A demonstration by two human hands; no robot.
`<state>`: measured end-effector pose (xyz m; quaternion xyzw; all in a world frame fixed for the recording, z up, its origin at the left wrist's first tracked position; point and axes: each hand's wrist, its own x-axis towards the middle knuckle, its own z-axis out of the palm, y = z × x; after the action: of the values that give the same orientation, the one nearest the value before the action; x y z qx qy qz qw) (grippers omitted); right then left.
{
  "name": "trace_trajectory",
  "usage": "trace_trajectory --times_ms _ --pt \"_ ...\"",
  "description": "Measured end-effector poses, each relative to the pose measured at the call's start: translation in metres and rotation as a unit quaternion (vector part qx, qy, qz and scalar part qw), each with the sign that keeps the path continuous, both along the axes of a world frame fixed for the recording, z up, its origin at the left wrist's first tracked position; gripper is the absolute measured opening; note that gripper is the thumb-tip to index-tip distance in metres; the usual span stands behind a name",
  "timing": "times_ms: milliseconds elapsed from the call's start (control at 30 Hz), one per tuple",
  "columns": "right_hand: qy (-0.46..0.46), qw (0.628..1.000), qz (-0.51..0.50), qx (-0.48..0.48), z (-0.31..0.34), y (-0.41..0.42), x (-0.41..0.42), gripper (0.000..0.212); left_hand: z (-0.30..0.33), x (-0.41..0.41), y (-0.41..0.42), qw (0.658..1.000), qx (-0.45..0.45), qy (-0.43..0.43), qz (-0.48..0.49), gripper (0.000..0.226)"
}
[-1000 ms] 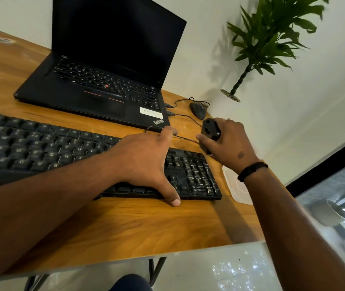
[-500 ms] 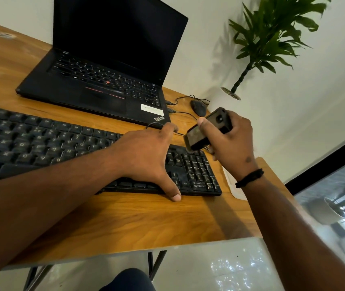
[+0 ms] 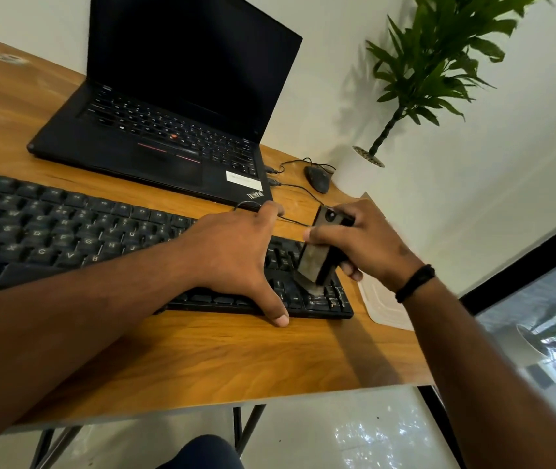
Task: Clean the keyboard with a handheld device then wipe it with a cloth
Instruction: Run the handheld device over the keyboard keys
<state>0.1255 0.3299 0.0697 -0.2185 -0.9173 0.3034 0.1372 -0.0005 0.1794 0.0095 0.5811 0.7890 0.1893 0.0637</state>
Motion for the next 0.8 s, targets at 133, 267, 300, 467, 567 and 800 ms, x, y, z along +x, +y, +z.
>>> trace_trajectory --times_ms 133,267,300,467,567,800 --pt "0.078 0.995 -0.035 0.041 -0.015 -0.007 0.000 0.028 0.001 0.000 0.000 1.000 0.001 0.001 0.001 0.151" --pt "0.012 1.000 -0.007 -0.005 -0.003 -0.001 0.006 0.026 0.000 0.000 0.001 1.000 0.001 0.001 0.000 0.151" --pt "0.039 0.999 -0.013 0.020 -0.005 -0.001 0.006 0.025 0.001 0.000 0.000 1.000 0.001 -0.001 0.000 0.151" --pt "0.024 0.998 -0.011 0.063 -0.011 0.002 0.005 0.027 0.000 0.001 0.000 1.000 0.001 -0.002 0.002 0.152" --pt "0.057 0.995 -0.002 0.078 -0.010 0.003 0.005 0.023 0.001 0.000 0.000 1.000 -0.001 -0.002 0.003 0.152" --pt "0.048 0.998 0.019 0.048 -0.009 0.001 0.005 0.027 0.000 -0.001 0.001 1.000 0.001 0.002 0.004 0.153"
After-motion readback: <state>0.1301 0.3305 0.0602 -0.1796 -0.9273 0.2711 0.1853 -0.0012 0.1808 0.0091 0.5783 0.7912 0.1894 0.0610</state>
